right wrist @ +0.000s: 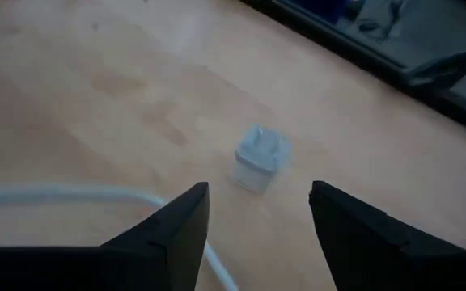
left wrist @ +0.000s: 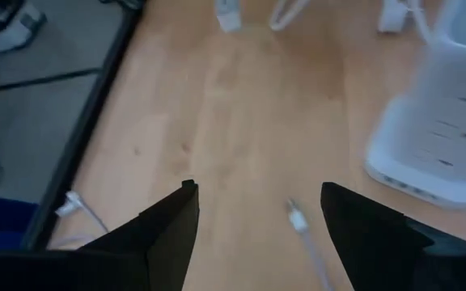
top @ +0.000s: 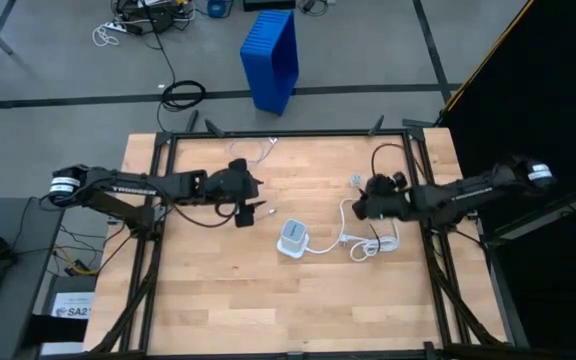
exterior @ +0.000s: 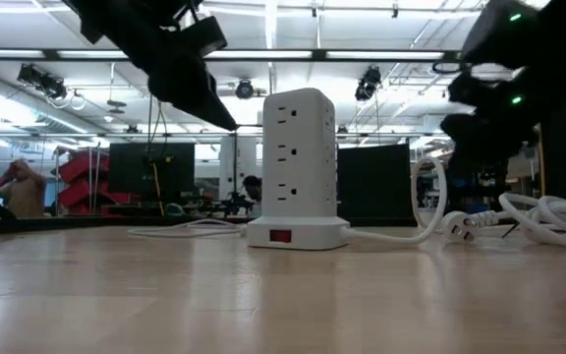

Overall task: Plug in charger
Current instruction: Insert the white charger cable into the white charger adapter

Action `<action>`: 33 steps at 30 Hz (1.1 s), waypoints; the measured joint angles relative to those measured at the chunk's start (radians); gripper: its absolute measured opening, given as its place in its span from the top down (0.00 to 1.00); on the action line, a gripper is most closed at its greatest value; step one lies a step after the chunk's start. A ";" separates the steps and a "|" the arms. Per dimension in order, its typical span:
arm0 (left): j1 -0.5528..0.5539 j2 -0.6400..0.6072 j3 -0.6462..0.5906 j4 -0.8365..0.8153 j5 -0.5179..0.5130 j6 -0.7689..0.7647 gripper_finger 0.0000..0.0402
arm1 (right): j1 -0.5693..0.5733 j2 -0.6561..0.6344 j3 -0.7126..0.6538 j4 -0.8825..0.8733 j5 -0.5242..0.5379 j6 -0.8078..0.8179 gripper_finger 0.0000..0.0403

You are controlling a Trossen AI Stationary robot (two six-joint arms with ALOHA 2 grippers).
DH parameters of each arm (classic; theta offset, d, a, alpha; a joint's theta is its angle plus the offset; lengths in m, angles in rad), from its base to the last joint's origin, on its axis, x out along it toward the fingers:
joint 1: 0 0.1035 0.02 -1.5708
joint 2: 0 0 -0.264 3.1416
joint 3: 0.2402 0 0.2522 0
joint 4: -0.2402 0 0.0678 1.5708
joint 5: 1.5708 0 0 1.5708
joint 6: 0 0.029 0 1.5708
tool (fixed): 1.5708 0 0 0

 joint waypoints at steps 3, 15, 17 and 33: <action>0.022 0.000 0.000 0.009 0.001 0.052 0.40 | -0.150 0.000 -0.006 0.077 -0.130 -0.103 0.44; 0.163 0.005 0.000 0.109 0.178 0.098 0.40 | -0.423 0.039 -0.006 0.155 -0.468 -0.294 0.25; 0.163 0.009 0.000 0.132 0.178 0.099 0.39 | -0.427 0.078 -0.006 0.174 -0.468 -0.297 0.24; 0.167 0.082 0.000 0.160 0.176 0.101 0.39 | -0.429 0.371 -0.006 0.447 -0.468 -0.314 0.67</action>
